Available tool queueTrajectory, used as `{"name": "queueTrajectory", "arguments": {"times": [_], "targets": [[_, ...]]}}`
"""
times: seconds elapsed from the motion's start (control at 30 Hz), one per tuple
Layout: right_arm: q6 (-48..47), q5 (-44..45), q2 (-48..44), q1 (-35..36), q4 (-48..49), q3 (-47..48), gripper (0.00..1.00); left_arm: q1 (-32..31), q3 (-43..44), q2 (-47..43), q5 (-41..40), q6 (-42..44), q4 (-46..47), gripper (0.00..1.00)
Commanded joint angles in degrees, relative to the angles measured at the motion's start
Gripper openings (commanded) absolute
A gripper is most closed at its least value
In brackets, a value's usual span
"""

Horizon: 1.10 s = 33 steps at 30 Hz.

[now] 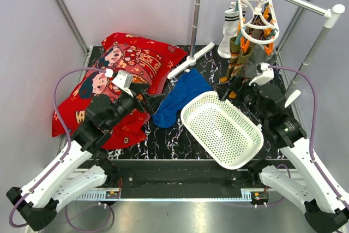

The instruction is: Remove the socks clipped to the hanger

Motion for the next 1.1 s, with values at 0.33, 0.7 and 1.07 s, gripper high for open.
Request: {"name": "queueTrajectory", "arguments": {"times": [0.33, 0.7, 1.07], "targets": [[0.0, 6.6, -3.4, -0.1, 2.9, 0.9, 1.0, 0.1, -0.4, -1.0, 2.6, 0.1, 3.6, 0.99], [-8.7, 27.2, 5.8, -0.1, 6.4, 0.5, 0.86, 0.1, -0.4, -1.1, 2.2, -0.3, 3.4, 0.99], [-8.8, 28.7, 12.1, -0.2, 18.7, -3.6, 0.65, 0.1, -0.5, -1.2, 2.2, -0.3, 3.6, 0.99]]}}
